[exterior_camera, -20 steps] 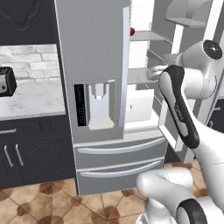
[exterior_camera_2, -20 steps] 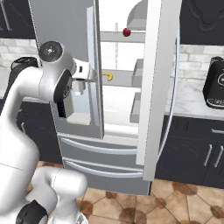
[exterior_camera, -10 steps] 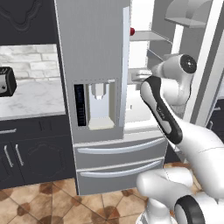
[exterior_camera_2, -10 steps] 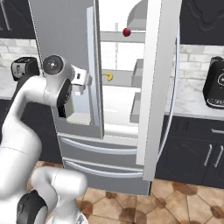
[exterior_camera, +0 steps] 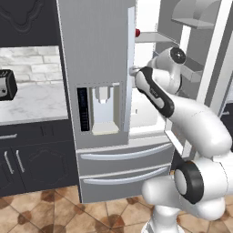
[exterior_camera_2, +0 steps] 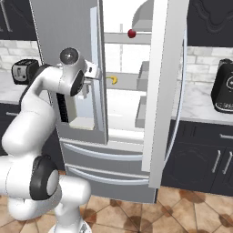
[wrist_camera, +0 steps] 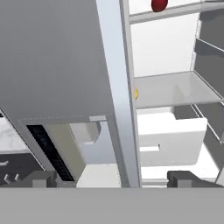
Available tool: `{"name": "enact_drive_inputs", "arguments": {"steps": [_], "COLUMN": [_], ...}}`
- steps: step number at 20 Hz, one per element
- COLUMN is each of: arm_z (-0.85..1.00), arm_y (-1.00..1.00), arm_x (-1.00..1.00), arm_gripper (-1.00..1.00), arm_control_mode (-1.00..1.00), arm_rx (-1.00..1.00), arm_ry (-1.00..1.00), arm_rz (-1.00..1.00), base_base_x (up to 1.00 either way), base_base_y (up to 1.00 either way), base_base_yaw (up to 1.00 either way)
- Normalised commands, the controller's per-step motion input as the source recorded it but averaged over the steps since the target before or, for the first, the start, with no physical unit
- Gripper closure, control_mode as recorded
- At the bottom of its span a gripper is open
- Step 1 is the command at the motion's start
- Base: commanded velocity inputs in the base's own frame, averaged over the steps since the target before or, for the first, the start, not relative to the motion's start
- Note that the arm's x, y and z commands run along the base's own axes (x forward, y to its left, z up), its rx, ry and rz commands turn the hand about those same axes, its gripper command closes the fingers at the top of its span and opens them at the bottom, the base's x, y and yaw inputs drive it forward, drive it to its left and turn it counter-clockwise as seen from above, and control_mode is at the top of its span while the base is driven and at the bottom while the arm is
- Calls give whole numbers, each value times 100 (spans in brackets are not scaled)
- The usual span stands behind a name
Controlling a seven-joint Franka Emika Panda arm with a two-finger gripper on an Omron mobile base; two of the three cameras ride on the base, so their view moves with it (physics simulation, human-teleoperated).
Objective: Retrieve the apple and banana from the fridge and place them into the bowl on the dining table.
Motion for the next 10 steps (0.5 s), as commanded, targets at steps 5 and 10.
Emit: {"name": "enact_drive_inputs", "arguments": {"steps": [5, 10], "arm_z": [0, -4], "arm_y": [0, 0], "arm_x": [62, 37], "arm_gripper": [-100, -100], "arm_control_mode": [-100, -100], "arm_rx": [0, 0], "arm_ry": [-2, -23], "arm_rz": [0, 0], "base_base_x": [0, 0], "base_base_y": [0, 0], "base_base_yaw": [0, 0]}}
